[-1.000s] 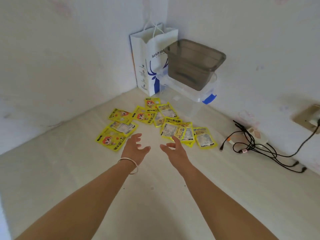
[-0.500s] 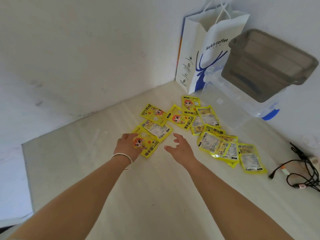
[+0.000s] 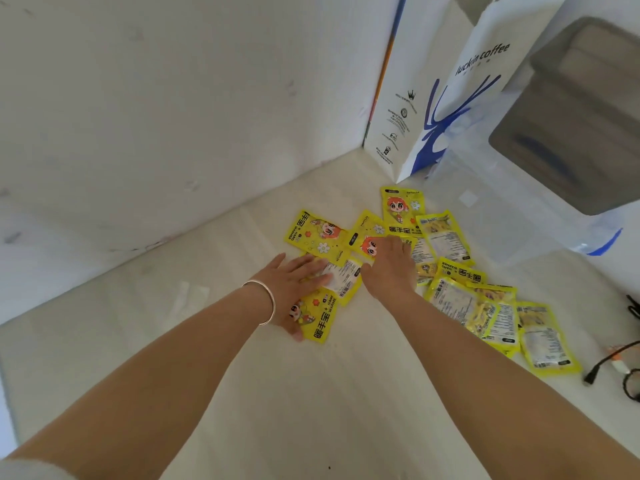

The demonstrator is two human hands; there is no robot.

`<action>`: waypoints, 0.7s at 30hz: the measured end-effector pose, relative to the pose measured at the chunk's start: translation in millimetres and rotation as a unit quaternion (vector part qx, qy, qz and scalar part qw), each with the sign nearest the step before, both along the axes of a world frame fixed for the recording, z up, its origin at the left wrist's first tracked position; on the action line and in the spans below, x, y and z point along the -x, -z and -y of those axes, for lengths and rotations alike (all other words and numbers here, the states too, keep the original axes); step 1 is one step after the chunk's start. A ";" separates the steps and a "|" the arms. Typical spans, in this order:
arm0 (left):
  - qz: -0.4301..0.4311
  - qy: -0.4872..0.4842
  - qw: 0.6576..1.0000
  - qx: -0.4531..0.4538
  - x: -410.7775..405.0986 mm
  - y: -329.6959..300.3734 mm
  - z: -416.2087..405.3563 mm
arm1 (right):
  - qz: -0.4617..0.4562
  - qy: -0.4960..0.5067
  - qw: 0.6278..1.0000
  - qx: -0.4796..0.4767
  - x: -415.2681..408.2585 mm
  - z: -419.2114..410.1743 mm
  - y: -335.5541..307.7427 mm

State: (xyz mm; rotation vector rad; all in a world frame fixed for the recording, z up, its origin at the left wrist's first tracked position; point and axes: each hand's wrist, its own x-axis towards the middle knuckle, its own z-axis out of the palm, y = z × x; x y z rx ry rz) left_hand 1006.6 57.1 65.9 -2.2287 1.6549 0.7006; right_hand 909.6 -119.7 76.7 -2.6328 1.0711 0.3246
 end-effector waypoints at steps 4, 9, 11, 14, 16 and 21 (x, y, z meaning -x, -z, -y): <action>0.025 -0.005 0.998 0.052 0.9 4.2 10.3 | -0.044 -0.003 0.999 0.003 -8.6 14.0 5.9; 0.042 -0.021 0.994 0.100 2.1 3.2 24.4 | -0.060 -0.060 0.992 0.089 -15.6 16.0 7.2; 0.041 -0.036 0.992 0.116 5.1 5.5 24.3 | -0.057 -0.081 0.990 0.098 -12.5 18.1 6.2; 0.036 -0.035 0.989 0.140 9.0 7.9 24.3 | -0.024 -0.079 0.992 0.095 -6.9 21.9 4.7; 0.057 -0.006 0.979 0.193 13.2 9.6 25.6 | 0.002 -0.066 0.995 0.080 -3.8 22.7 1.7; 0.145 0.021 0.958 0.248 30.1 19.3 32.7 | 0.080 0.052 0.994 -0.050 -5.2 17.8 -10.7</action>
